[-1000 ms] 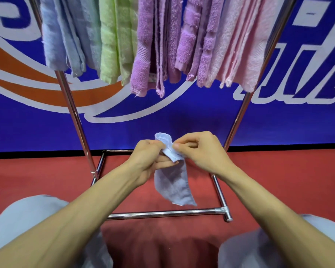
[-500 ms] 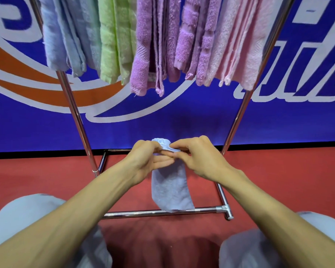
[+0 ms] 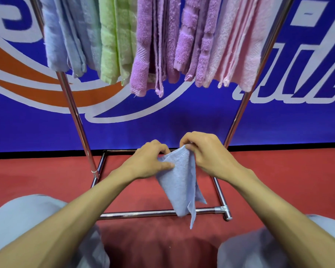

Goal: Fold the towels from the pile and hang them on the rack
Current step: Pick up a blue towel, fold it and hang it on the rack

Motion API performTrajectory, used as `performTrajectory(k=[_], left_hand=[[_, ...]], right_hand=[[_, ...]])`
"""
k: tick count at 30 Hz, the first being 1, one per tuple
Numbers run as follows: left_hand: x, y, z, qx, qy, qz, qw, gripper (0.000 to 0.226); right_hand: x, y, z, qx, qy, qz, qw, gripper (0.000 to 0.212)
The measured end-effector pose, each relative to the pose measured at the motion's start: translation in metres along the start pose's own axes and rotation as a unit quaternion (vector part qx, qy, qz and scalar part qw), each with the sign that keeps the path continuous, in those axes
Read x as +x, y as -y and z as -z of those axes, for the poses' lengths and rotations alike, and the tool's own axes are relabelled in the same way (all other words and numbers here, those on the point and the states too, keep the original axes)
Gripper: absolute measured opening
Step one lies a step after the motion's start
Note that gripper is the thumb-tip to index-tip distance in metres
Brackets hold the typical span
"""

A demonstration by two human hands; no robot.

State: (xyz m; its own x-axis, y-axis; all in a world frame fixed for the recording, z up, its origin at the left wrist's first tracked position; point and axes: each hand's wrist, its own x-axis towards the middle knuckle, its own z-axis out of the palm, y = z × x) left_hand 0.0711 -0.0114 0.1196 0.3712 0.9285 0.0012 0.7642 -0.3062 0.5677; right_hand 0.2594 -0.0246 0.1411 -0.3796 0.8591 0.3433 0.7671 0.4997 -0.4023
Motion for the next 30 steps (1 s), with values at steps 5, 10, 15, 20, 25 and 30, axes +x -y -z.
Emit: performTrajectory(k=[5,10,15,20,25,30], left_hand=[[0.0,-0.01,0.004,-0.057,-0.093,-0.007,0.994,0.015],[-0.001,-0.013,0.007,-0.076,-0.194,-0.017,0.978,0.014],[-0.005,-0.01,0.008,-0.055,-0.229,-0.01,0.972,0.014],[-0.004,-0.008,0.005,-0.045,-0.24,0.019,0.97,0.015],[0.0,-0.017,0.0,-0.16,-0.223,0.071,0.959,0.011],[0.0,-0.023,-0.001,-0.322,-0.192,0.114,0.92,0.016]], right_hand=[[-0.008,-0.011,0.012,-0.003,-0.048,-0.063,0.997,0.015],[-0.008,-0.01,0.012,0.02,-0.066,-0.076,0.995,0.019],[-0.002,-0.004,0.009,0.023,-0.055,-0.077,0.995,0.018],[-0.002,0.002,0.008,0.041,-0.036,-0.099,0.994,0.016],[0.0,0.008,0.0,0.068,-0.031,-0.111,0.991,0.017],[0.004,0.016,-0.007,0.08,-0.022,-0.096,0.992,0.018]])
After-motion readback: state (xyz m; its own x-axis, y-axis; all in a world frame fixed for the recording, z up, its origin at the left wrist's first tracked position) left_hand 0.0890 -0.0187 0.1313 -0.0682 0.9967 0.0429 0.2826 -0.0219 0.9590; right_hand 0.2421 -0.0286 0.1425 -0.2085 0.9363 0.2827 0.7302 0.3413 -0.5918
